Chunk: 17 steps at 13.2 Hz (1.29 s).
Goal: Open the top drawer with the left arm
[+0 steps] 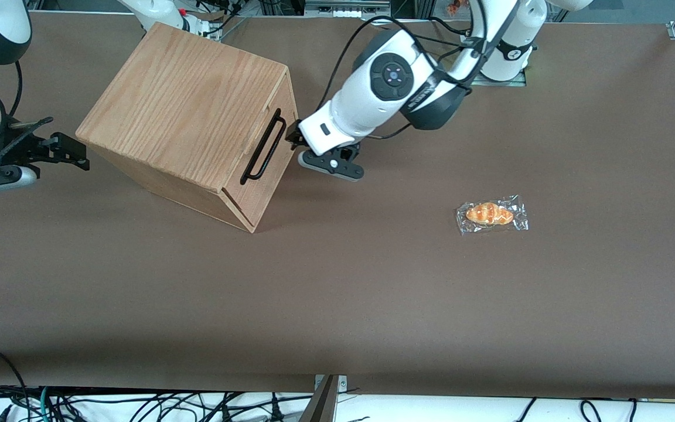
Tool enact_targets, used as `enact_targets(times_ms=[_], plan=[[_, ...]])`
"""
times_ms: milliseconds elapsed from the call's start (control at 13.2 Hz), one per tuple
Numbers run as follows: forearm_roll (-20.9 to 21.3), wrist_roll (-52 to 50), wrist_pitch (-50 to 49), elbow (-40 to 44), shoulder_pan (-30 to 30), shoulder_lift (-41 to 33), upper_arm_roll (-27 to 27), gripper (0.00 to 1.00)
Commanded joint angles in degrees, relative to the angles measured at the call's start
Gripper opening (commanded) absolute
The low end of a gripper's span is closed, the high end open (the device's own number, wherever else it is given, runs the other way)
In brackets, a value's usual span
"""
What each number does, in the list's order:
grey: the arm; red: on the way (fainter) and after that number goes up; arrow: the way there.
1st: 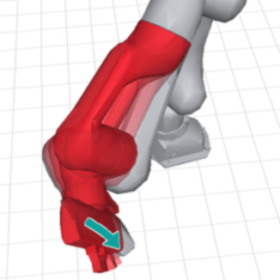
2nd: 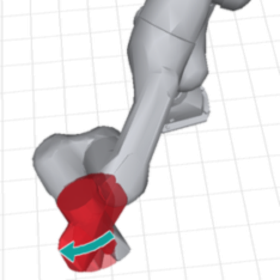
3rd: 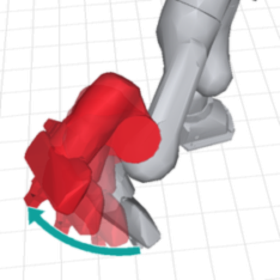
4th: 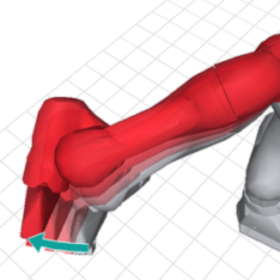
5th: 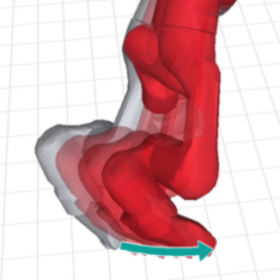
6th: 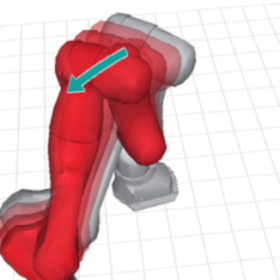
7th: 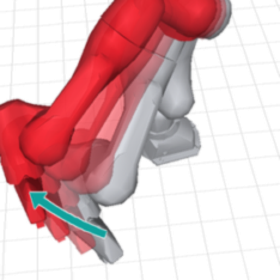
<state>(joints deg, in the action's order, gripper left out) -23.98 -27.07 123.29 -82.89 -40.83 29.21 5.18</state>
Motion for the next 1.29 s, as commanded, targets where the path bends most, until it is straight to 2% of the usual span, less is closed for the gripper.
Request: enact_targets(times_ms=[0, 303, 1214], plan=[[-0.55, -2.27, 2.21, 2.91, -3.28, 2.6, -1.05, 1.0], [-0.55, -2.72, 2.48, 4.14, -6.1, 4.63, -1.05, 1.0], [-0.46, -1.84, 2.48, 4.67, -6.54, 7.79, -1.14, 1.0]])
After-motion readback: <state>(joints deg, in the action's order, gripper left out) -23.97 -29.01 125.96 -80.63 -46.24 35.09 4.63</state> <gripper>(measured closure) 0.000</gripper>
